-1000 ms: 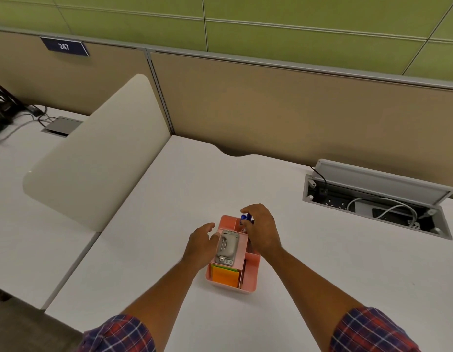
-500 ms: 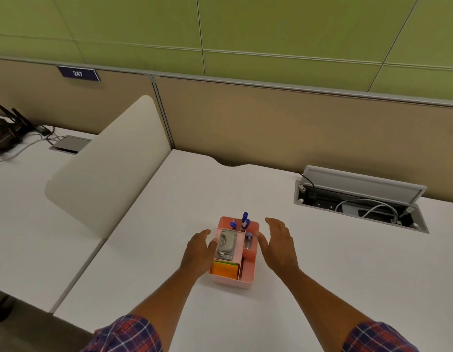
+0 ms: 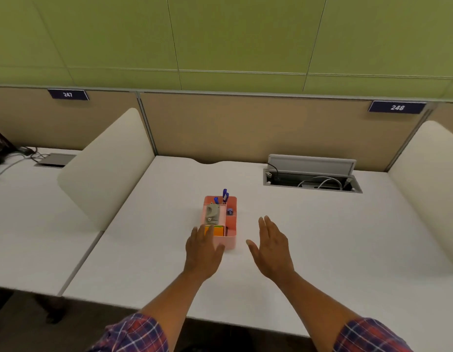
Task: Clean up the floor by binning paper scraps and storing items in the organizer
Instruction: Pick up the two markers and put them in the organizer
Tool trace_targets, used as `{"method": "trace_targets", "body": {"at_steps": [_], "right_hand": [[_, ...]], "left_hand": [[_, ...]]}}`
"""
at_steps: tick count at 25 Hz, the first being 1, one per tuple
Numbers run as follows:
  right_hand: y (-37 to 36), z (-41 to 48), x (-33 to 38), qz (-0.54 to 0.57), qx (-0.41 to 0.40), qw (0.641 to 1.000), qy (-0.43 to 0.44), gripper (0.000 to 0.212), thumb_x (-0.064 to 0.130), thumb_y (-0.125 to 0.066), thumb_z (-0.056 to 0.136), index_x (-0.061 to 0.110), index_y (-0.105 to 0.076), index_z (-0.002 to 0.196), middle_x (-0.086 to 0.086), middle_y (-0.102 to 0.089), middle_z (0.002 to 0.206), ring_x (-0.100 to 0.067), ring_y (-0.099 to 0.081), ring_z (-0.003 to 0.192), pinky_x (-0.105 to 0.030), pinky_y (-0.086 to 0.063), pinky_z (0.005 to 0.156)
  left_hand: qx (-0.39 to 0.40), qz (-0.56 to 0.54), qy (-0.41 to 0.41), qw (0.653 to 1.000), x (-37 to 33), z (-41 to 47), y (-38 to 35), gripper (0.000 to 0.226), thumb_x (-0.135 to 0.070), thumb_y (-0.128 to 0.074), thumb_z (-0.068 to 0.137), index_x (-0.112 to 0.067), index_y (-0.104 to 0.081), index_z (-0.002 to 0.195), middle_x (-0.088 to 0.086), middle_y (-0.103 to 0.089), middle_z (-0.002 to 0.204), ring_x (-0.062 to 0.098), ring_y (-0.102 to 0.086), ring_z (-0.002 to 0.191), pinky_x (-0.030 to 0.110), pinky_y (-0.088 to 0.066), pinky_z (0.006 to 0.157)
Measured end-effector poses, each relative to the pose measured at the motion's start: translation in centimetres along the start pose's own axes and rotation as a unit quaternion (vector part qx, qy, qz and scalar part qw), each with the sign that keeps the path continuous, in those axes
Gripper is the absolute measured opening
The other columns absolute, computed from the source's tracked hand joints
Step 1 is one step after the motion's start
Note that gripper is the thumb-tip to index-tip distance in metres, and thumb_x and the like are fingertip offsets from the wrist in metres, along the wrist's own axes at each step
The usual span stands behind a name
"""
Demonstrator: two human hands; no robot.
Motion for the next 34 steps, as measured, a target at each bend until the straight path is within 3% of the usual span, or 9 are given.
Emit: {"method": "trace_targets", "body": {"at_steps": [6,11,15,20,23,27,34], "right_hand": [[0.0,-12.2,-3.3,-0.049,-0.003,0.999,-0.022,0.08,0.069,-0.013,0.099,0.025,0.014,0.161,0.0,0.019,0.17,-0.024,0.009,0.158,-0.047,0.0,0.127],[-0.6,-19.9,-8.1,-0.054,0.021,0.997,-0.048,0.079,0.066,-0.014,0.101,0.023,0.017,0.16,0.0,0.026,0.167,-0.024,0.013,0.158,-0.045,0.005,0.127],[-0.5,-26.0,-12.1,-0.045,0.028,0.996,-0.077,0.08,0.065,-0.019,0.101,0.02,0.006,0.162,-0.006,0.011,0.171,-0.027,0.002,0.159,-0.048,-0.006,0.128],[-1.3,-35.9,-19.3,-0.036,0.044,0.992,-0.113,0.08,0.063,-0.026,0.101,0.016,-0.001,0.162,-0.009,-0.004,0.172,-0.028,-0.007,0.158,-0.05,-0.018,0.127],[-3.0,-41.9,-24.2,-0.02,0.053,0.989,-0.135,0.078,0.06,-0.034,0.1,0.014,-0.016,0.161,-0.012,-0.018,0.169,-0.031,-0.021,0.155,-0.051,-0.029,0.122],[-7.8,-49.2,-30.0,-0.004,0.098,0.981,-0.166,0.077,0.058,-0.039,0.098,0.013,-0.024,0.159,-0.012,-0.026,0.167,-0.03,-0.03,0.151,-0.049,-0.033,0.119],[-22.0,-53.5,-37.8,0.063,0.142,0.956,-0.249,0.077,0.056,-0.039,0.099,0.012,-0.019,0.159,-0.011,-0.03,0.164,-0.028,-0.032,0.15,-0.045,-0.036,0.117]], "left_hand": [[0.02,0.099,-0.063,0.993,-4.2,-10.4,-3.9,0.092,-0.078,0.002,0.085,-0.03,0.005,0.163,0.004,0.015,0.173,0.032,0.016,0.159,0.053,0.016,0.121],[0.042,0.101,-0.101,0.989,-6.6,-16.6,-7.4,0.092,-0.08,0.006,0.085,-0.031,0.011,0.162,0.004,0.028,0.169,0.031,0.032,0.154,0.056,0.017,0.124],[0.08,0.121,-0.124,0.982,-8.4,-21.5,-11.1,0.081,-0.069,-0.019,0.1,-0.026,0.008,0.163,0.011,0.02,0.171,0.034,0.025,0.156,0.055,0.01,0.127],[0.119,0.128,-0.133,0.976,-11.2,-29.0,-17.5,0.079,-0.066,-0.024,0.101,-0.022,-0.005,0.164,0.014,0.005,0.173,0.036,0.012,0.159,0.056,0.0,0.129],[0.143,0.139,-0.12,0.973,-11.4,-34.2,-21.9,0.079,-0.066,-0.026,0.1,-0.022,-0.011,0.164,0.015,-0.003,0.173,0.037,0.006,0.16,0.056,-0.003,0.129],[0.175,0.126,-0.081,0.973,-11.1,-39.8,-27.8,0.084,-0.071,-0.023,0.094,-0.022,-0.022,0.163,0.014,-0.012,0.173,0.036,-0.003,0.16,0.055,-0.008,0.129],[0.215,0.129,-0.057,0.966,-6.7,-41.2,-41.8,0.089,-0.073,-0.017,0.089,-0.021,-0.031,0.161,0.012,-0.019,0.172,0.034,-0.011,0.159,0.054,-0.014,0.126]]}}
Point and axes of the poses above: each hand's wrist, its own z-axis towards the middle knuckle, its own y-axis out of the back of the hand, x = y × z, the point moved 6 cm from there along z, towards the middle knuckle
